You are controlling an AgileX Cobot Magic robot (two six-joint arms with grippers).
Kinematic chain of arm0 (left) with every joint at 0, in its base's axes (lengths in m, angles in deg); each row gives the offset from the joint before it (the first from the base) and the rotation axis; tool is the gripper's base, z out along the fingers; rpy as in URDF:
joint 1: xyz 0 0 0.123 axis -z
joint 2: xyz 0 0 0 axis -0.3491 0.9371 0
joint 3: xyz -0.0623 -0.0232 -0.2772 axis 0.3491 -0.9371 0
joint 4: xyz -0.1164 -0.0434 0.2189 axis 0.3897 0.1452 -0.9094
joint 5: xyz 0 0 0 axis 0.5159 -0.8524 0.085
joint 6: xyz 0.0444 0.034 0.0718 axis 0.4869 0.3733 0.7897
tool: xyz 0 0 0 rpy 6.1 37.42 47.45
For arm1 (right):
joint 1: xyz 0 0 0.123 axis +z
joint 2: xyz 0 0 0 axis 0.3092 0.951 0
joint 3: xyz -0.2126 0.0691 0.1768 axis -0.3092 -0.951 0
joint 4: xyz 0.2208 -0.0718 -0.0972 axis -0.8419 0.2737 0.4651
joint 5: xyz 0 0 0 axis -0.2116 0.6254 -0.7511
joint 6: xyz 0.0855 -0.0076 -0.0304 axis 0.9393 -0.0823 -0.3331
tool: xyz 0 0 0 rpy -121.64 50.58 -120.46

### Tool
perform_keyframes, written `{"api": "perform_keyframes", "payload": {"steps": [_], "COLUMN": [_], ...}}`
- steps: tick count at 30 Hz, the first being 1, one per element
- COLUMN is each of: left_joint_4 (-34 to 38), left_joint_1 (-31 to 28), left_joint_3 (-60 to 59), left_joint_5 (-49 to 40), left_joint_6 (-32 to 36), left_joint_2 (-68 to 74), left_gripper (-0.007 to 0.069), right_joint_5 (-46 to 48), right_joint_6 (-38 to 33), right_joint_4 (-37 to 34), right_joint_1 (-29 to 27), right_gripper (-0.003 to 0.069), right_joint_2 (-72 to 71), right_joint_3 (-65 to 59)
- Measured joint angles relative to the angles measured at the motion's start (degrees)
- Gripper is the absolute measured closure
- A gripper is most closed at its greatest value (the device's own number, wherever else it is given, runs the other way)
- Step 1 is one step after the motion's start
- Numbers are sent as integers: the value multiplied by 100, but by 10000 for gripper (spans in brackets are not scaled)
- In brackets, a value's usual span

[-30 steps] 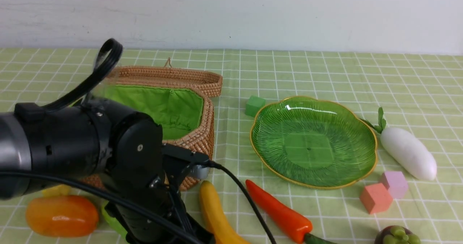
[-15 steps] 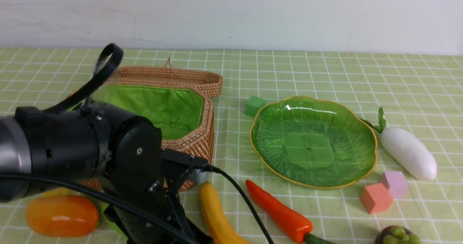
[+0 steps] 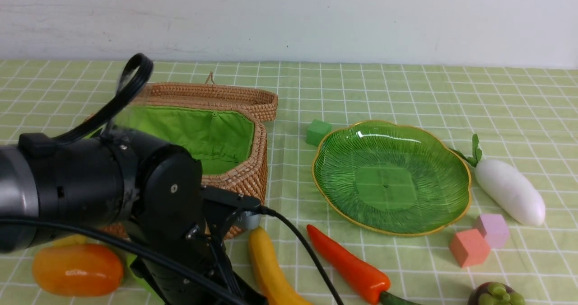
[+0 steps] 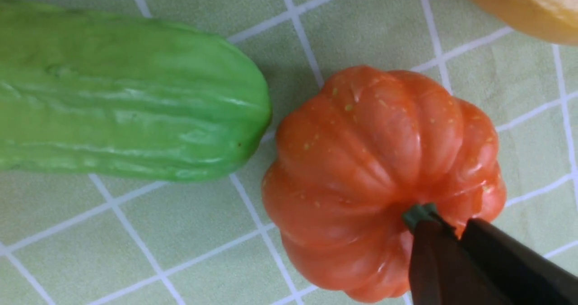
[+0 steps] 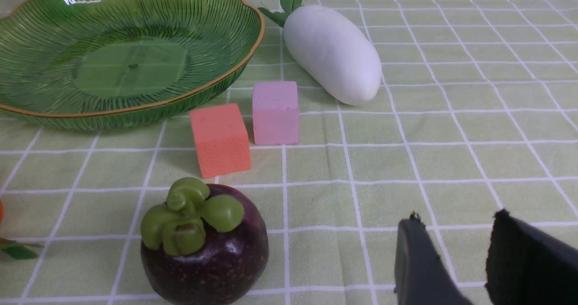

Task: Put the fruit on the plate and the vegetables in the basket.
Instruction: Use the left arm to grab a pumpkin and put it into the left basket

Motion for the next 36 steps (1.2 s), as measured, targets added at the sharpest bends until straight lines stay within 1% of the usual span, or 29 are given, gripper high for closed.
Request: {"api": "perform_keyframes", "payload": {"steps": [9,14,18,22,24,26,30,33,34,35,36], "left_joint_4": [0,104,323,299,219,97,-71,-10,20,140,230], "left_joint_1": [0,0,0,-80,-259,-584,-1486,-2155,-2287,-2571,-2711], "left_joint_3": [0,-5,95,562,877,1218,1931,2266,2298,2368,2381], "left_joint_5": [0,-70,-363,-742,-919,-1049,-1059,-790,-706,-487,-350], "left_joint_6": [34,112,298,359,361,377,542,574,574,513,456], "left_joint_2": [-30,-365,-775,-1166,-1302,-1373,-1339,-1196,-1144,-1005,-887], "left_gripper": [606,606,606,606,606,606,606,606,606,606,606], "right_joint_5": [0,0,0,0,0,0,0,0,0,0,0], "right_joint_6": [0,0,0,0,0,0,0,0,0,0,0], "right_joint_4": [0,0,0,0,0,0,0,0,0,0,0], "right_joint_1": [0,0,0,0,0,0,0,0,0,0,0], "right_gripper": [417,417,417,417,417,417,417,417,417,417,417], "right_joint_2": [0,0,0,0,0,0,0,0,0,0,0], "right_joint_3": [0,0,0,0,0,0,0,0,0,0,0]}}
